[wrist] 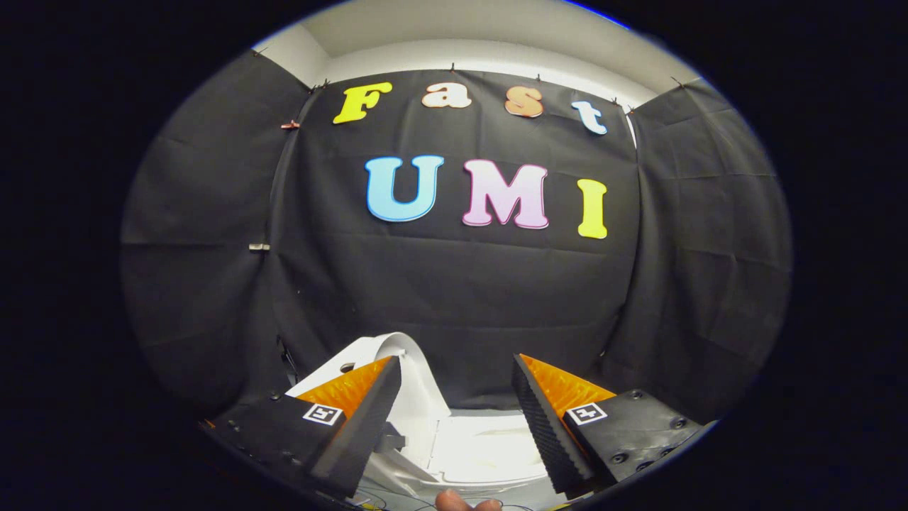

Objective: Open the toilet lid.

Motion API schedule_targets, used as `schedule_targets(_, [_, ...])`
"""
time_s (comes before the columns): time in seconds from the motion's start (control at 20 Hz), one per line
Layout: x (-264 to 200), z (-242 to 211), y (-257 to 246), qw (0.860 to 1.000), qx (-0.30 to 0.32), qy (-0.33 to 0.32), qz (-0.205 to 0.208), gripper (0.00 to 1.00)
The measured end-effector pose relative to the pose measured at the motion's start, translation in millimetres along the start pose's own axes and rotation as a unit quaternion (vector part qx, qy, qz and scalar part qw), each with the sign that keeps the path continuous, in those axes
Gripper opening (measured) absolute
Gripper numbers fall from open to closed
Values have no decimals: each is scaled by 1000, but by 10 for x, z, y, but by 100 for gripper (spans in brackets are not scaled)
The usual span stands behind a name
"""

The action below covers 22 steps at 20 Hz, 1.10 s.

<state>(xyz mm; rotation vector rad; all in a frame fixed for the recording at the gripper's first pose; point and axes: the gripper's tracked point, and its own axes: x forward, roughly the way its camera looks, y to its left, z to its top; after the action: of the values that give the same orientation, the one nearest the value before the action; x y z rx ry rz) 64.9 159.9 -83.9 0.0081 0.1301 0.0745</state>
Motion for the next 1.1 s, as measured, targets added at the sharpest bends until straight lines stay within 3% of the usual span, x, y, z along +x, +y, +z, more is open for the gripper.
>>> schedule_targets(0.35, [-119,321,-567,999,12,-23,-27,98])
schedule_targets(1.1, [-267,348,-1166,998,20,-21,-62,98])
